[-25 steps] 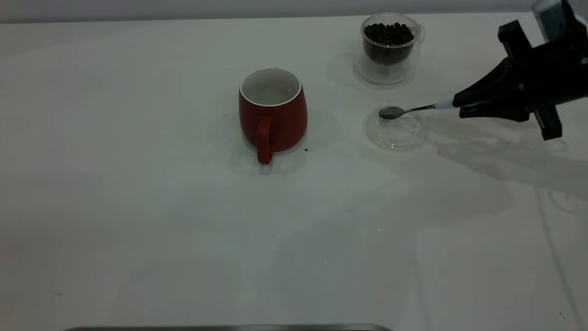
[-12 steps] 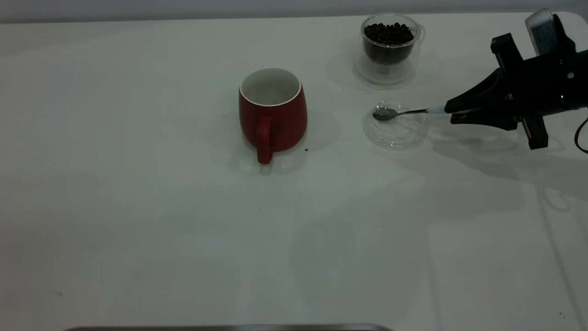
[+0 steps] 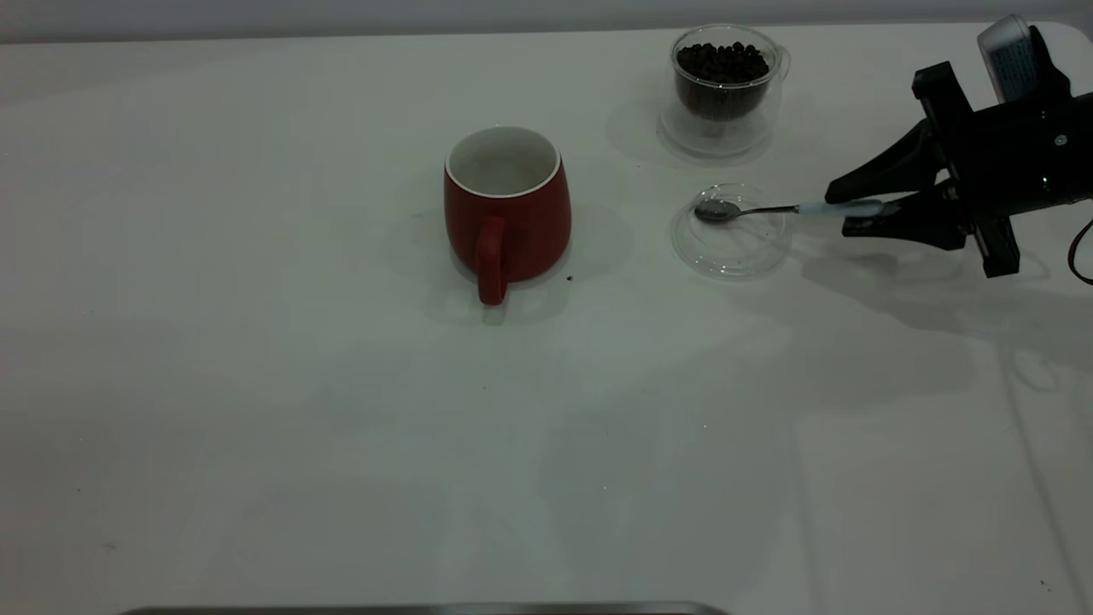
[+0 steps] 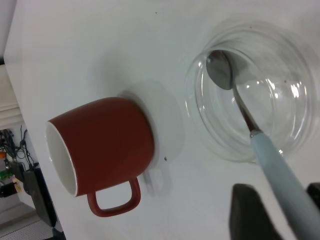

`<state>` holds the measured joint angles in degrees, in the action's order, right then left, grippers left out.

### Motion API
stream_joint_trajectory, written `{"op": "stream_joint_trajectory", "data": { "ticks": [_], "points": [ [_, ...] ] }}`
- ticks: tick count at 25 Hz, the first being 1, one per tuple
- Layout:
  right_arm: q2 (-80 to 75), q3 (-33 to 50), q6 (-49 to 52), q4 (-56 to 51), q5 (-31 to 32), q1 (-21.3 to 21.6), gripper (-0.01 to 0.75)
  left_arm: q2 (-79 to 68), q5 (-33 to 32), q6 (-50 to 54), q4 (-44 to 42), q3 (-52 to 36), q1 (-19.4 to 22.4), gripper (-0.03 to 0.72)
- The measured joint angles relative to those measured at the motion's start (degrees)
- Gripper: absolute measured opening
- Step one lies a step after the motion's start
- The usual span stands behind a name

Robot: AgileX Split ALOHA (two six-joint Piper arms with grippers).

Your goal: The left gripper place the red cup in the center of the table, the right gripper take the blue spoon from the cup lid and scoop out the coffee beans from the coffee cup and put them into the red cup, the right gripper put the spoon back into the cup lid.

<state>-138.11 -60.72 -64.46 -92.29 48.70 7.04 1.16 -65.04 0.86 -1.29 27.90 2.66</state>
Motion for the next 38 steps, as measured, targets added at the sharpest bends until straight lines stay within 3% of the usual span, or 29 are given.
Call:
{"op": "stream_joint_trajectory", "data": {
  "ticks": [5,8,16,22,30,38],
  "points": [
    [0.0,0.0,2.1,0.9,-0.1,0.0,0.527,0.0,0.0,0.2,0.0,0.0,0.0,0.586],
    [0.0,0.0,5.8,4.4,-1.2,0.0,0.584,0.0,0.0,0.2,0.0,0.0,0.0,0.586],
    [3.6,0.0,20.6,21.6,-7.6,0.0,0.591,0.0,0.0,0.1,0.0,0.0,0.0,0.586],
    [14.6,0.0,33.7,40.4,-7.9,0.0,0.591,0.0,0.0,0.1,0.0,0.0,0.0,0.586],
    [33.3,0.2,49.2,63.3,5.1,-1.9,0.591,0.0,0.0,0.1,0.0,0.0,0.0,0.586],
    [53.2,0.2,65.4,80.5,16.8,-11.0,0.591,0.0,0.0,0.1,0.0,0.0,0.0,0.586]
  ]
}}
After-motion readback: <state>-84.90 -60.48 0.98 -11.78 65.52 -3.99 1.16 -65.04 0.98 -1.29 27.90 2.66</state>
